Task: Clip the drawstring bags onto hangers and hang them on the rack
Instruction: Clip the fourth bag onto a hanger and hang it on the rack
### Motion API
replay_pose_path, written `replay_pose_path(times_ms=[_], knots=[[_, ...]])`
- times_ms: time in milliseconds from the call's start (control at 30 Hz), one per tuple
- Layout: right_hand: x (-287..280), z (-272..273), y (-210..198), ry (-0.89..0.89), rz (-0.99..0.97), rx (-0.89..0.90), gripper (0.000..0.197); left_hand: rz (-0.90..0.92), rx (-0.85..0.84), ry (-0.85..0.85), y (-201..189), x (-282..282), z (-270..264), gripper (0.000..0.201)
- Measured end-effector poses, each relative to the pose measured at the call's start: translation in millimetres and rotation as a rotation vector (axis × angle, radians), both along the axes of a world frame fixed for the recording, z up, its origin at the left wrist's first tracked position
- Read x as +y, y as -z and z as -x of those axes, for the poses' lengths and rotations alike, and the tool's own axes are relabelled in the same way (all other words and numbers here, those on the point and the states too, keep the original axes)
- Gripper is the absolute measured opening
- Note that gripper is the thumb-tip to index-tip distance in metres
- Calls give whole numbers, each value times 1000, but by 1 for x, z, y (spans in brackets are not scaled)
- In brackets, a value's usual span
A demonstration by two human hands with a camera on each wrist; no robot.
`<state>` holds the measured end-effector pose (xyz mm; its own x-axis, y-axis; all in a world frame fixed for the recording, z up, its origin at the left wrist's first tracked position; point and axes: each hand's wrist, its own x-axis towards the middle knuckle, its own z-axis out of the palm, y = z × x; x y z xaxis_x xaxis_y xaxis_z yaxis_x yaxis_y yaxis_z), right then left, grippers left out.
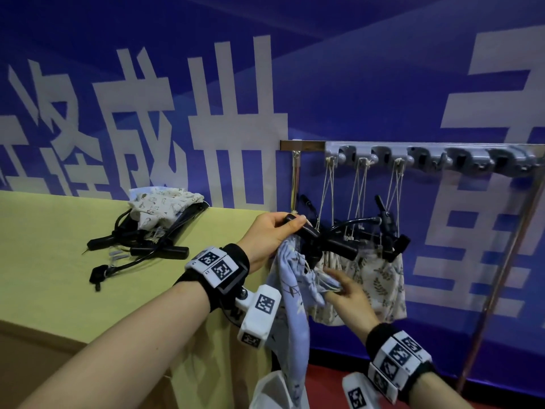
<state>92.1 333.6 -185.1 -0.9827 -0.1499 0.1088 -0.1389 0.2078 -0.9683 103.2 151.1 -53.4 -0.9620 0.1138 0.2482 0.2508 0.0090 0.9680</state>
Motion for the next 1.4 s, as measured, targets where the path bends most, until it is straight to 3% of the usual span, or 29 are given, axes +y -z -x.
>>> replay_pose_path(times_ms=[100,200,400,533,633,733,833,1033,1133,1400], knots=[[-3,-2,-8,67,-29,74,23,-7,2,-10,2,-6,2,30],[8,-5,-23,131,16,122,34,-28,-11,-3,5,-17,2,31],[6,-22,-44,33,-213,351,33,-74,-38,25,5,-20,-1,25],[1,-24,-48,27,-274,424,12,-72,-45,46,3,-17,-3,25],[5,-27,-51,3,-183,366,22,-51,-48,36,3,-21,-3,32],[10,-30,-55,-98,-9,161,29,-61,-45,22,4,-26,-3,35],[10,-33,-55,-175,40,2,35,-98,-57,13,3,-30,-3,36],[8,-29,-46,-153,94,-32,31,-106,-67,31,3,-32,-4,36],[14,-29,-47,-147,172,-31,41,-106,-75,39,4,-34,-4,38],[32,-24,-48,-128,349,-168,13,-82,-87,37,5,-43,-4,42]])
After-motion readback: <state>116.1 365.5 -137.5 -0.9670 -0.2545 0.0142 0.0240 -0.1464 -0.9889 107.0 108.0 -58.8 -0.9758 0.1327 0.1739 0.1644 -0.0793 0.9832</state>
